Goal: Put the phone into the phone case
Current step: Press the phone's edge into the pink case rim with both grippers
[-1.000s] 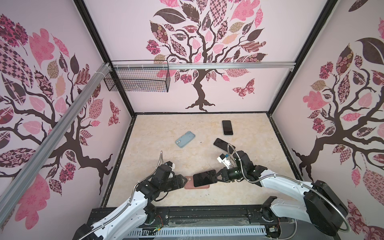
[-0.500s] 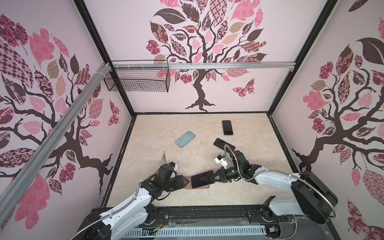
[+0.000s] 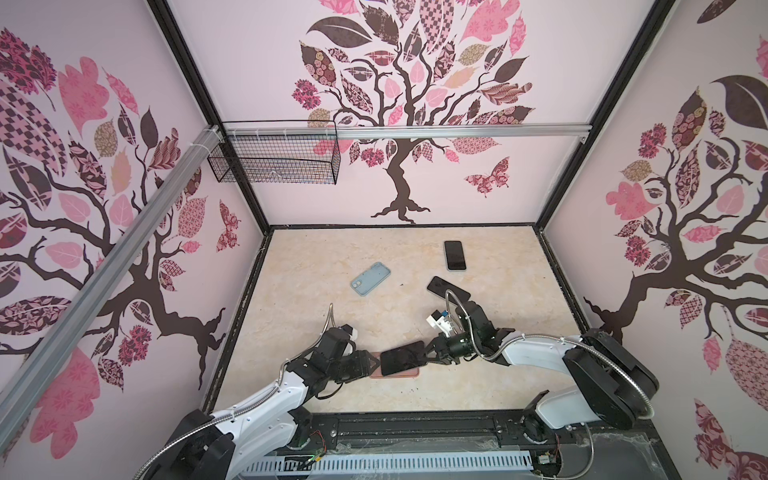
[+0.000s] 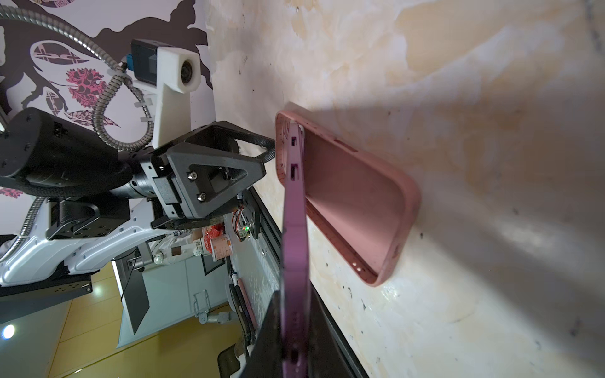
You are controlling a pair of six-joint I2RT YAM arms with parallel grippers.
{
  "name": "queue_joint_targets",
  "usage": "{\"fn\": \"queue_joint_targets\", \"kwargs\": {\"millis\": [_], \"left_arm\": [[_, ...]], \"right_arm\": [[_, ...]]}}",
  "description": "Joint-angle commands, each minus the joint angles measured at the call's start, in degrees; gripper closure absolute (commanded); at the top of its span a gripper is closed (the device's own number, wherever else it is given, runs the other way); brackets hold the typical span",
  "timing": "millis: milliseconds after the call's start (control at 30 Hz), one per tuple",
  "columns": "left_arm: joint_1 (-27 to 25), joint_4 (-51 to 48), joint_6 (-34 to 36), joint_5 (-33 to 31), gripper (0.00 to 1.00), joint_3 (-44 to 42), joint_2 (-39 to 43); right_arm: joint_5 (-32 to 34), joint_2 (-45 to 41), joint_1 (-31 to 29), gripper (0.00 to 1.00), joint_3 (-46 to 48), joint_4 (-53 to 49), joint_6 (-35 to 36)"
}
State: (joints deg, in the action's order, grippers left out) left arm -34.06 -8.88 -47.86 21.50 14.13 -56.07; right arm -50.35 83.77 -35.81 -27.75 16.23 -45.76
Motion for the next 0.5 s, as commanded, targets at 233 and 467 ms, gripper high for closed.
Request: {"fn": "queue_joint_targets", "kwargs": {"millis": [233, 467], "left_arm": [[-0.1, 6.1, 0.6, 3.1, 0.48, -0.9, -4.9], [0.0, 6.9, 1.4, 3.0, 0.50, -0.7, -6.8]], "right_arm": [[-1.1, 5.1, -1.3, 1.00, -2.9, 3.2, 1.0], [-0.7, 8.1, -3.1, 1.00, -4.1, 3.1, 2.2]]}}
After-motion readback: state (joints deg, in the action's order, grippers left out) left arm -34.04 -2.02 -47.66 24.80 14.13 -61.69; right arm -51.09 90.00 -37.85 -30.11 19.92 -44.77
